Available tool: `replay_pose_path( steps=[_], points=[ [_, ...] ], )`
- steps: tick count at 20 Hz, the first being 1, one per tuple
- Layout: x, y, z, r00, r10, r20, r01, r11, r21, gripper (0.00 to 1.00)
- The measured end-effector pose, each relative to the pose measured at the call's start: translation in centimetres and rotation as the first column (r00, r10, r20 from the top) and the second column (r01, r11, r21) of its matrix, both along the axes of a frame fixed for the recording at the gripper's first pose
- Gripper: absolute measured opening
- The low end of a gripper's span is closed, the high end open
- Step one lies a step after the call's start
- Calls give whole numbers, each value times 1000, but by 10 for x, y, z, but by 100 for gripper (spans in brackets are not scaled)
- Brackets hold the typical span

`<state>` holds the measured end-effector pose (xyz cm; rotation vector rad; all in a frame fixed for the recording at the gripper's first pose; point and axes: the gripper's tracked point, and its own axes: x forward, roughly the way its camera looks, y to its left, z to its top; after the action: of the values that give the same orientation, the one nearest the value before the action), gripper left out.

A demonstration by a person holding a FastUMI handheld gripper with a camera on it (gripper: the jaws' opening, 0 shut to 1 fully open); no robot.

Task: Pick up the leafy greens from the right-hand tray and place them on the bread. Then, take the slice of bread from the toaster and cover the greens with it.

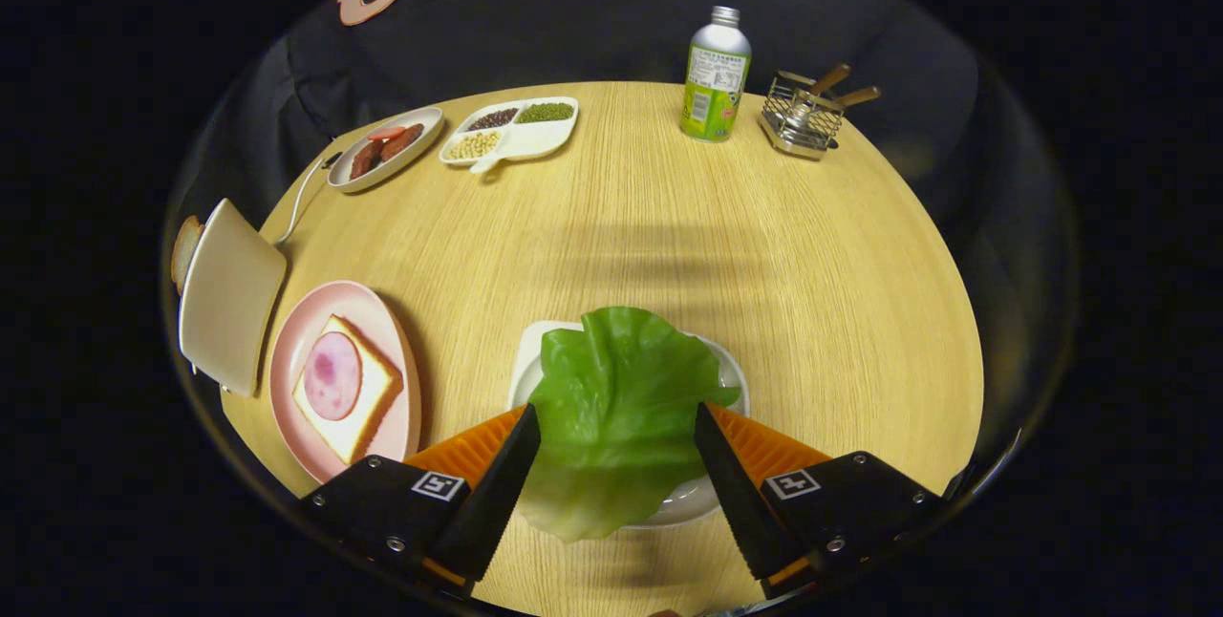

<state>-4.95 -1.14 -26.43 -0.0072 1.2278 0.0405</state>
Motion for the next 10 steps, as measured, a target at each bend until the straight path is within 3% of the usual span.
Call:
replay_pose_path(
  steps=[6, 9, 10],
  points=[
    [4, -5, -14, 999, -22, -32, 22, 1000, -6, 96],
    [2, 0, -12, 1000, -2, -18, 2, 1000, -13, 92],
    [2, 2, -14, 1000, 0, -22, 0, 1000, -13, 86]
  ],
)
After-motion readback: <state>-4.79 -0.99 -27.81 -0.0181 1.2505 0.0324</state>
